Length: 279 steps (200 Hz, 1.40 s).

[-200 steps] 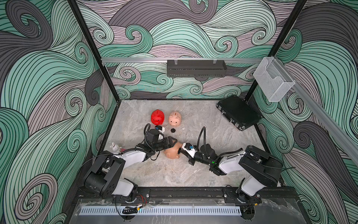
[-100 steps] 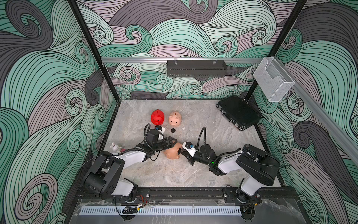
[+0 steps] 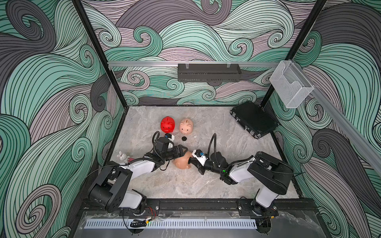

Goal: Open piggy banks
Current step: Open the lid on the piggy bank.

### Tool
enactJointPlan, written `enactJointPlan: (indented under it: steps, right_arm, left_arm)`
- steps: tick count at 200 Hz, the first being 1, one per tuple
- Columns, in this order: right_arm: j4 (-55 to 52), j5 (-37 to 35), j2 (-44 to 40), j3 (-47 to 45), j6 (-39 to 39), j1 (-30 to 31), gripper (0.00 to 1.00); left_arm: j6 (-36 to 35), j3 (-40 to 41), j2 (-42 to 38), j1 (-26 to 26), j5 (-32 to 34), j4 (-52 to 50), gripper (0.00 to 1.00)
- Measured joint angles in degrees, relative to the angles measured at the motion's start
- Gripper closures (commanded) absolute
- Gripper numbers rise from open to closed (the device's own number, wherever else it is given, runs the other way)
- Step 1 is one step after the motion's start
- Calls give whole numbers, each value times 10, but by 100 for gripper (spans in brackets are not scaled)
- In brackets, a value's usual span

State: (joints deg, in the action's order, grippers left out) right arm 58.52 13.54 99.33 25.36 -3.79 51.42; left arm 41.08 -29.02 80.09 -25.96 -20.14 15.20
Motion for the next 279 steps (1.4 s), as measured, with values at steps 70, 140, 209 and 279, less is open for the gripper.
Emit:
enactJointPlan:
  steps: [70,140,209,279]
  right_arm:
    - [-1,16,8,5,26,0,83]
    - [-59,26,8,41,65,-4,96]
    - [-87,25,5,55,142,-4,100]
    - [-45,18,11,37,286,-3,100]
  left_arm:
    - [0,1,-1,0,0,-2,21]
    - [0,3,-11,3,16,-10,20]
    - [0,16,-22,3,28,2,20]
    - [0,18,-25,1,30,2,20]
